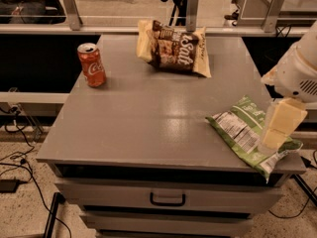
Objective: Pick green jalapeno chip bag
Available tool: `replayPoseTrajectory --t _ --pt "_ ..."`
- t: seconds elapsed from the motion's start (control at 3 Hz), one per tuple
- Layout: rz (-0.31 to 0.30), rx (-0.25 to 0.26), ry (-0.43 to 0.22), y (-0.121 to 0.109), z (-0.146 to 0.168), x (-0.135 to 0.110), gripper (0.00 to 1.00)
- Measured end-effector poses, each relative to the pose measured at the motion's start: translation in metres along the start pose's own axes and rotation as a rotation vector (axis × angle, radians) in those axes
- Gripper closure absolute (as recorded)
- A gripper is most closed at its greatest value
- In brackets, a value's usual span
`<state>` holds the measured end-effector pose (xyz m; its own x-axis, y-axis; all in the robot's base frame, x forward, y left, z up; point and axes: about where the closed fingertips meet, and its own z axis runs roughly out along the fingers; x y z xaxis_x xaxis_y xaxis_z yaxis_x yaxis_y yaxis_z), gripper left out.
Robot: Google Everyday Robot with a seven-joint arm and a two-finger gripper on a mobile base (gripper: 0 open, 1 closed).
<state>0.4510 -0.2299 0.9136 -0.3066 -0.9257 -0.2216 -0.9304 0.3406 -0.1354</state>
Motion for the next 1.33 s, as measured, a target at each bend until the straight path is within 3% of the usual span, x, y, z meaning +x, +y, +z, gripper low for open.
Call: replayPoseTrajectory --t 0.33,0.67,1.33 --pt "0.042 -0.038 0.012 0.0 0.032 0.015 0.0" --pt "0.085 -0.078 0.02 0.003 0.055 0.029 0.14" --pt "0.109 -0.109 0.018 0.007 0.069 0.038 0.59"
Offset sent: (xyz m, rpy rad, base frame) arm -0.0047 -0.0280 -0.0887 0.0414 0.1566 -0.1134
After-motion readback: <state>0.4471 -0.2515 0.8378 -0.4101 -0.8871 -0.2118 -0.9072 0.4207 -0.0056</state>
